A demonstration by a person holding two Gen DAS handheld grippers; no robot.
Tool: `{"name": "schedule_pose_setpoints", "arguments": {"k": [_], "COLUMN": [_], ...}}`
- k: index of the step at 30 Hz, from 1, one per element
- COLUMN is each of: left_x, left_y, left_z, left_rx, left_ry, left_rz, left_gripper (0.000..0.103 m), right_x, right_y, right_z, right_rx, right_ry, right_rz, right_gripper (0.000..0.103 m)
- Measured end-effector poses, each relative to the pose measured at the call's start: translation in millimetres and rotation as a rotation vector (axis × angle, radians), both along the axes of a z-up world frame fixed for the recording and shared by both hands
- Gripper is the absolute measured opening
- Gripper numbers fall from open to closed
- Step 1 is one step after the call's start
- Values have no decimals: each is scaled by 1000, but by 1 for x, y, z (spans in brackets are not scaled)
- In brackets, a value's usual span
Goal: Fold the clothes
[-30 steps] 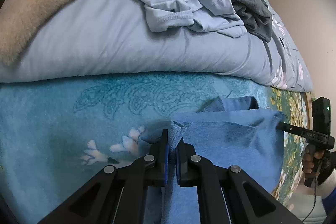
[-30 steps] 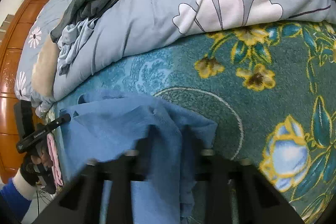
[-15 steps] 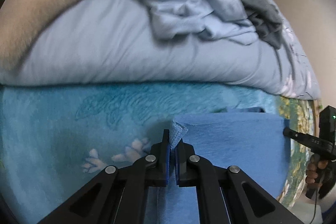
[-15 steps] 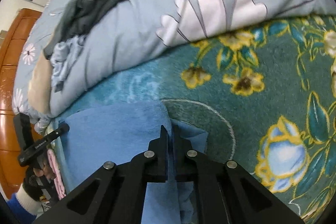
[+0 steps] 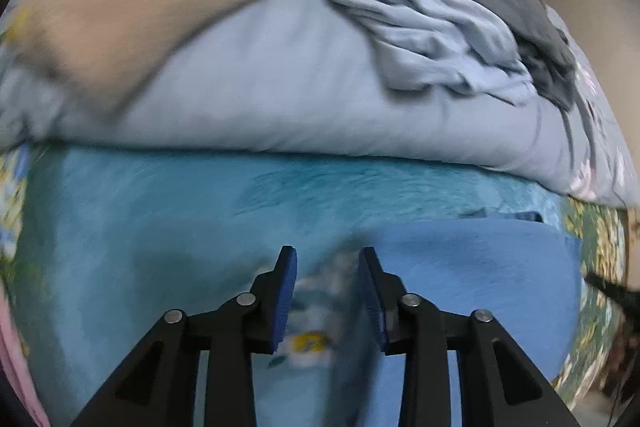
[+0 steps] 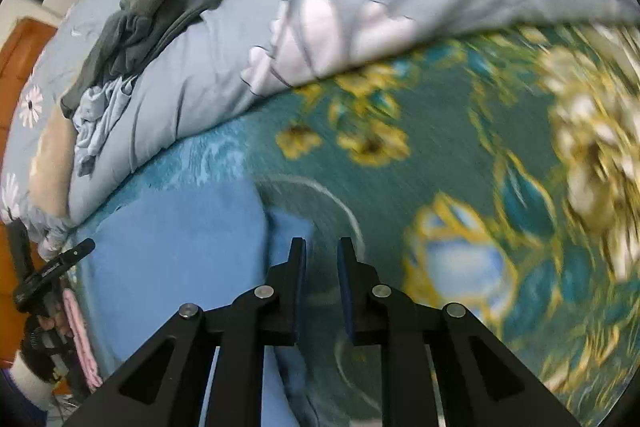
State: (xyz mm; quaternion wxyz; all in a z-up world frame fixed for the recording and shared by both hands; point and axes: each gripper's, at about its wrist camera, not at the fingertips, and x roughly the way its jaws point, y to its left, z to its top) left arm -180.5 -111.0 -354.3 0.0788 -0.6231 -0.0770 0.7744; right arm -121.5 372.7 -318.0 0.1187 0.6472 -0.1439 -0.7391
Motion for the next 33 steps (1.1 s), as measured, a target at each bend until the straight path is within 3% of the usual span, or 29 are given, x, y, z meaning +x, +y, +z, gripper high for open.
{"name": "schedule_pose_setpoints", "arguments": {"k": [3, 5, 7, 10, 14, 20, 23, 25, 28, 33], "left_x": [29, 58, 91, 133, 170, 174, 171, 170, 170, 167], "left_y": [-24, -34, -41, -41, -33, -17, -15, -14, -15, -8], "left_z": [10, 12, 12, 0, -22, -37, -39, -37, -32, -6], "left_rx": [102, 188, 268, 330, 426, 523, 531, 519, 510, 506], "left_ry": [-9, -34, -63, -131, -221, -185, -171, -162, -153, -105], "left_rz": [76, 120, 164, 216, 345, 434, 453, 460, 481, 507], "left_gripper": [37, 47, 53, 56, 57, 56, 52, 31, 17, 8], "right_x": [40, 67, 94, 130, 143, 153, 155, 155, 155, 149], "right_y": [9, 15, 21, 25, 24, 20, 18, 20, 22, 23], "right_z": [-1, -2, -3, -15, -28, -44, -50, -48, -44, -17], "right_rx": [-93, -156, -218, -265, -328, -427, -468, -480, -500, -468], "right_ry": [-45, -75, -105, -159, -167, -162, -153, -140, -136, -107], "right_rz": [-37, -61, -86, -154, -250, -395, -455, -482, -525, -503], "right_gripper": [30, 40, 41, 41, 41, 41, 42, 40, 15, 7]}}
